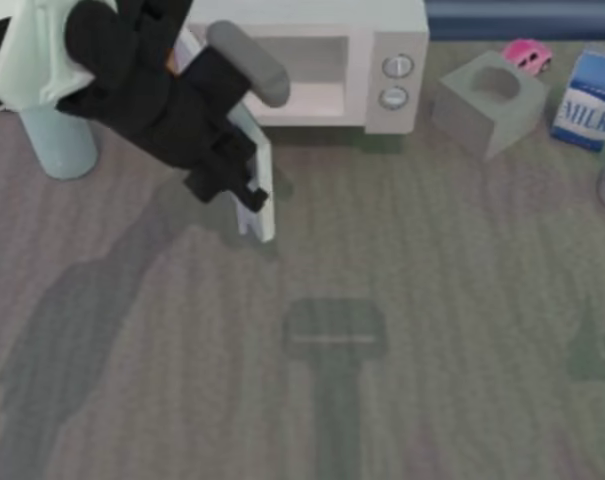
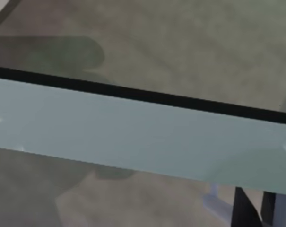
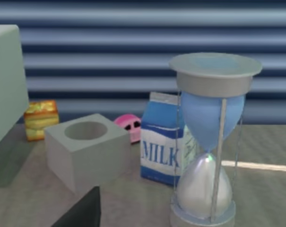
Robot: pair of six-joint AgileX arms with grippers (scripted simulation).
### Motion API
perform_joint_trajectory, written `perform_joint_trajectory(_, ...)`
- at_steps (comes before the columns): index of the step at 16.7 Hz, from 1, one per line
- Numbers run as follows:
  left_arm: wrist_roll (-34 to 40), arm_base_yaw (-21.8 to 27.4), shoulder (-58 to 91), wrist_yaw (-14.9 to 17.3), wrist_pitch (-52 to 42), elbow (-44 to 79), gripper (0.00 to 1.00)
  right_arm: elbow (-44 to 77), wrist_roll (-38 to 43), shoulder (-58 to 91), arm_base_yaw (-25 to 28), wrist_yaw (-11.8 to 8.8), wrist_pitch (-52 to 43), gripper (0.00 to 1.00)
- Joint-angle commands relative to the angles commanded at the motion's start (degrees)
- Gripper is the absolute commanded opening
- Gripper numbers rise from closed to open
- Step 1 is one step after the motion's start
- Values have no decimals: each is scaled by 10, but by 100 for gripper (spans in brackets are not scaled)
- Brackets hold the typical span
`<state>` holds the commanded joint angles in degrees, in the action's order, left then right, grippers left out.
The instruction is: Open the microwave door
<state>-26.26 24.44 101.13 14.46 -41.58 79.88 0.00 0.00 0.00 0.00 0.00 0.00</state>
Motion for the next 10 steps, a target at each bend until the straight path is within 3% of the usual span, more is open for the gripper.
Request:
perform_joint_trajectory(3,-38,-16,-6,19,-10,-7,0,0,0,0,0,0,0,100)
perform_joint_trajectory(10,-42,-18,-6,21,-11,-8,0,0,0,0,0,0,0,100)
